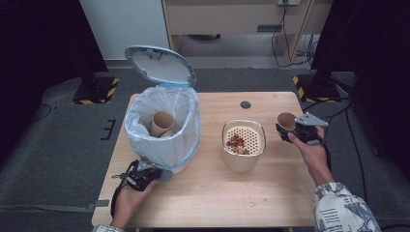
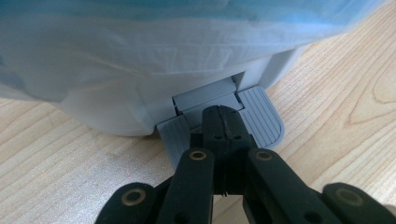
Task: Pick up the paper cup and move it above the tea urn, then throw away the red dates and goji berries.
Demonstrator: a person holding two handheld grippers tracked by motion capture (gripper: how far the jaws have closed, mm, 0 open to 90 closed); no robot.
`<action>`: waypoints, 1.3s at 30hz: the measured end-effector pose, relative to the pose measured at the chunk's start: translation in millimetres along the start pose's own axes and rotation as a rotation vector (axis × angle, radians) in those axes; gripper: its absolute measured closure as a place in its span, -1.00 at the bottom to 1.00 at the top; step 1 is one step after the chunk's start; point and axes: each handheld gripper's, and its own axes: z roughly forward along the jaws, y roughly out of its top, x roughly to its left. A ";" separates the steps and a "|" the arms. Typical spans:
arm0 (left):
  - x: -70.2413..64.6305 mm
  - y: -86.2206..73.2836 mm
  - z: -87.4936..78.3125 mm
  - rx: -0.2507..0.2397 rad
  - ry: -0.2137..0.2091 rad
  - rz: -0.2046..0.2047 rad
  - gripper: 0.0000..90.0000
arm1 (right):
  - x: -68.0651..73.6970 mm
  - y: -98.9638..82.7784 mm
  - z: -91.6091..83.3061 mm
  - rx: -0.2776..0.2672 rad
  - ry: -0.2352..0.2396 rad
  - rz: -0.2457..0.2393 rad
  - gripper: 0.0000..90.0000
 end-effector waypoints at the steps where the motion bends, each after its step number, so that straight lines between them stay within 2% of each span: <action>1: 0.1 0.0 0.0 0.000 -0.001 -0.001 1.00 | 0.0 1.7 -0.2 -0.001 0.000 -0.004 -0.32; 11: 0.4 -0.1 0.0 -0.001 -0.003 -0.001 1.00 | -3.1 21.9 -0.3 -0.019 0.024 -0.036 -0.29; 20: 0.3 -0.2 0.0 -0.002 -0.002 -0.001 1.00 | -4.3 34.8 -0.4 -0.034 0.022 -0.068 -0.29; 27: 0.0 0.0 0.0 0.000 0.000 0.000 1.00 | -2.1 47.2 1.6 -0.044 0.025 -0.125 -0.28; 39: -0.3 0.0 0.0 0.000 0.003 0.003 1.00 | 4.1 58.5 8.1 -0.061 0.041 -0.218 -0.26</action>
